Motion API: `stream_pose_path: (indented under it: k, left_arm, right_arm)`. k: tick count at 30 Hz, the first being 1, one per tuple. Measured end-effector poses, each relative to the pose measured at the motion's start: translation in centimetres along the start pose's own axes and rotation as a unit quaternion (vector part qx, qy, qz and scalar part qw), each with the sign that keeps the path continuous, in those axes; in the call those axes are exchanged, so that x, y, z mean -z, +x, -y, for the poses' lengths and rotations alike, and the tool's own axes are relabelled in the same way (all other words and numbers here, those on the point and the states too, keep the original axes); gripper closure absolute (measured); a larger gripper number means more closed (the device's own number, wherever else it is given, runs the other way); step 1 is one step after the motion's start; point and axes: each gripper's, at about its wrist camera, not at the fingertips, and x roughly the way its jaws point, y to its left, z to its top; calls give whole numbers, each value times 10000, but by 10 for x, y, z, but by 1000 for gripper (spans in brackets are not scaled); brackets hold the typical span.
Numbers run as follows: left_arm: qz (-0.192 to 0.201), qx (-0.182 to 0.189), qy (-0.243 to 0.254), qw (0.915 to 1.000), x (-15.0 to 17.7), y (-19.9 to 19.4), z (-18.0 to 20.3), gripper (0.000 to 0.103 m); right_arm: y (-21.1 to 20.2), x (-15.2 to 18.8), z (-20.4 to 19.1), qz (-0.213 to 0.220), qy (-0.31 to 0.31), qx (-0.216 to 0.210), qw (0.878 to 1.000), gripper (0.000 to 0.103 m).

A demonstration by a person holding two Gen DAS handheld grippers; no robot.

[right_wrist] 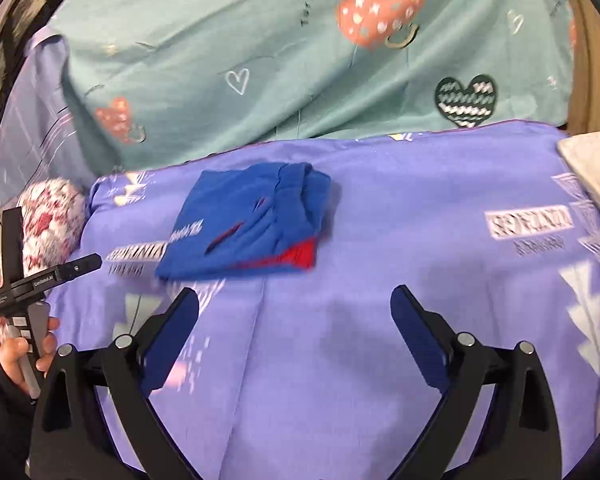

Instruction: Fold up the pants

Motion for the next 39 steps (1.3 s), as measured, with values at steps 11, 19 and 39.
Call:
stream_pose_path:
  k: [11, 19, 39]
  left_arm:
    - [947, -680, 348, 9926, 173, -135, 56, 2]
    - [1081, -1185, 459, 9860, 186, -143, 58, 2]
    - [921, -1202, 324, 9879, 185, -132, 50, 2]
  right_arm:
    - [-129, 155, -41, 1135, -926, 540, 9877, 1]
    - [-137, 165, -30, 1387, -879, 856, 9827, 1]
    - [-111, 157, -19, 866, -617, 1143, 9877, 1]
